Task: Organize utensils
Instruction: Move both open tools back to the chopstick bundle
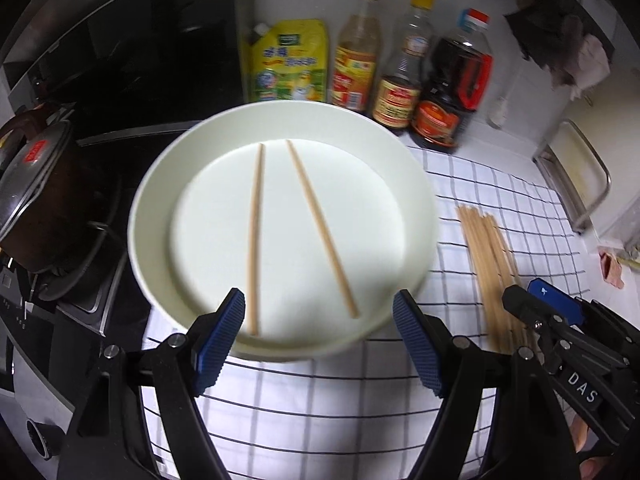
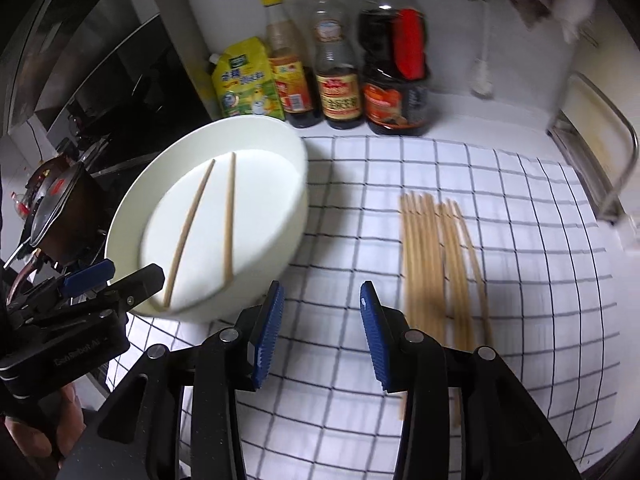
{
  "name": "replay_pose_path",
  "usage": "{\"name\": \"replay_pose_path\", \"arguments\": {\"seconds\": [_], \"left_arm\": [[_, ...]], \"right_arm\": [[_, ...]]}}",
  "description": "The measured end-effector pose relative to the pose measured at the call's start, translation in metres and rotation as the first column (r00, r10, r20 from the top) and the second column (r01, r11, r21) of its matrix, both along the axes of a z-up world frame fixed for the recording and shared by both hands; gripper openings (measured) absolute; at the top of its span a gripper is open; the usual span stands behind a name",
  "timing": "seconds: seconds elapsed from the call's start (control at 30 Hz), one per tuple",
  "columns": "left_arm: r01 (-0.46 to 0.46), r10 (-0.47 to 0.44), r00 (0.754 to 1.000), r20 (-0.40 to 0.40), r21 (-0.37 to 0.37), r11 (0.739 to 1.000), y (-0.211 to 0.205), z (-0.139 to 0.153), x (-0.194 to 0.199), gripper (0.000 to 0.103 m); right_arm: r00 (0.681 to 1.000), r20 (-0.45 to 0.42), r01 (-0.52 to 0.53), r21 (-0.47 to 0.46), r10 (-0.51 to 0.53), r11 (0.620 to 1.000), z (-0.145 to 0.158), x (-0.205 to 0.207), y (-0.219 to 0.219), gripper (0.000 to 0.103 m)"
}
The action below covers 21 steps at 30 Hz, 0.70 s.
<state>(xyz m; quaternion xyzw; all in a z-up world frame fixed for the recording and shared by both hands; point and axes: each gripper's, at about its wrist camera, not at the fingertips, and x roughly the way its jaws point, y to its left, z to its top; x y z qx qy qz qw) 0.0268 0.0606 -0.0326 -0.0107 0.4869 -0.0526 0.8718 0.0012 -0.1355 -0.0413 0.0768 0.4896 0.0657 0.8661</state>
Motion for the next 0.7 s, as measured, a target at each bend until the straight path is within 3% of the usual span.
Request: {"name": "replay_pose_path", "arguments": {"seconds": [0.7], "left_arm": [[0.104,-0.104,0.994,-0.022,0.000,0.995,-0.112,-0.019,-0.015,0.078]], "right_arm": [[0.992,-0.051,0.117,-0.053,-0.120,0.992,-0.039,-0.031,-0.123,0.044]]}}
